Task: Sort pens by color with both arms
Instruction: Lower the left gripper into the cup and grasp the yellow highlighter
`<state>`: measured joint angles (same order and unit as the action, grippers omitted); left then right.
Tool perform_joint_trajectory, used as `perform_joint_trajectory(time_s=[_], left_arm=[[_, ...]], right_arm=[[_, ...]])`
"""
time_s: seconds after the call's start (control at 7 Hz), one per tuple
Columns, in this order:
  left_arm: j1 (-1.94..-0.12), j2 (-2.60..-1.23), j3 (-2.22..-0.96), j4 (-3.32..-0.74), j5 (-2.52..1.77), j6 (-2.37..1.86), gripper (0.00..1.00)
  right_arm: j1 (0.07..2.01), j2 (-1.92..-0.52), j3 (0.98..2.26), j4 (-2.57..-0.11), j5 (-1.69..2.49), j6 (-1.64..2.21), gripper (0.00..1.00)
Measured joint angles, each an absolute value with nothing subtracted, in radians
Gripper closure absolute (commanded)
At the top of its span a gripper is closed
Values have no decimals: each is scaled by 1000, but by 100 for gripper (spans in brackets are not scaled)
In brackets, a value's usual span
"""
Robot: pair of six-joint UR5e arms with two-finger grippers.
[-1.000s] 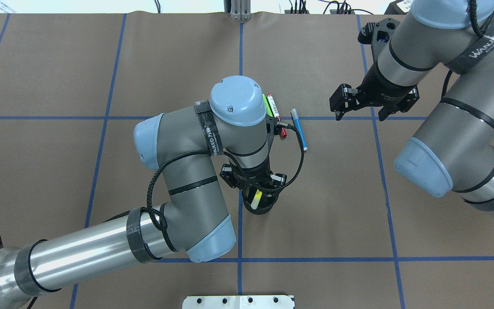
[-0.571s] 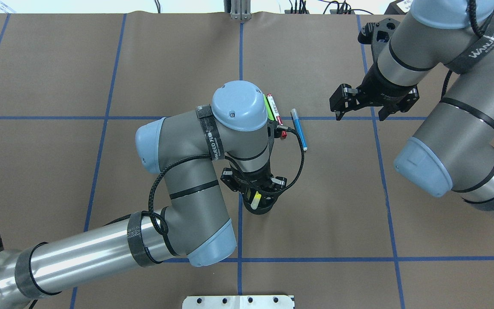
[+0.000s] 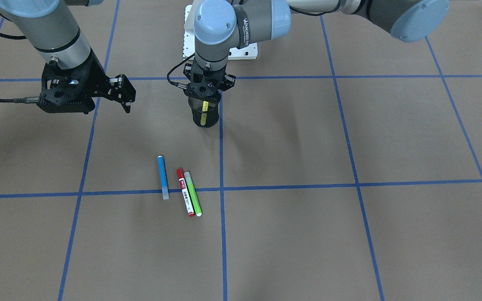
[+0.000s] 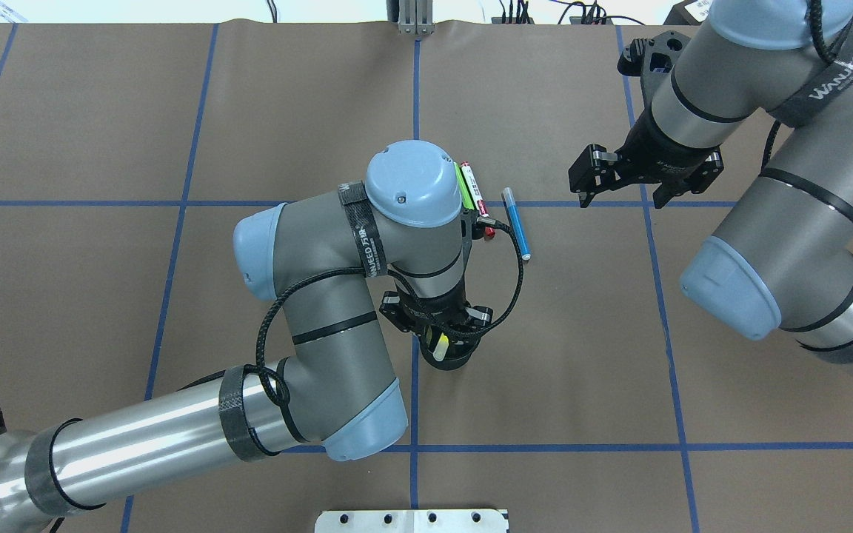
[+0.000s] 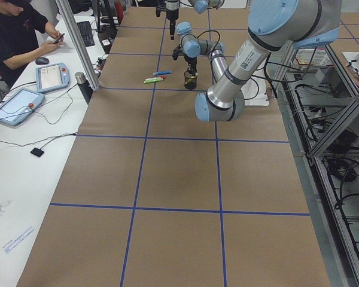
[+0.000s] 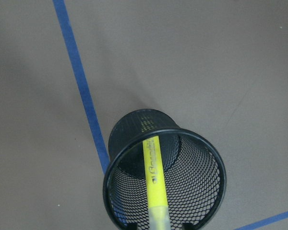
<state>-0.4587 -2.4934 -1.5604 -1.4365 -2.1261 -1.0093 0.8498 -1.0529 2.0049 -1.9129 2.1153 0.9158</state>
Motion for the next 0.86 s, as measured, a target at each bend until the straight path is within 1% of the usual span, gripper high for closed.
perform_joint_trajectory(time_s=[0.43,0.86], left_arm=[[-459,-2487,-1562,-1433,-2126,-1009,68],[-459,-2487,-1563,-1433,-2126,-1009,69]], right_arm=[[850,-1053,2005,-1913,2115,916,0],[851,-1054,2000,-1911,2115,916,0]])
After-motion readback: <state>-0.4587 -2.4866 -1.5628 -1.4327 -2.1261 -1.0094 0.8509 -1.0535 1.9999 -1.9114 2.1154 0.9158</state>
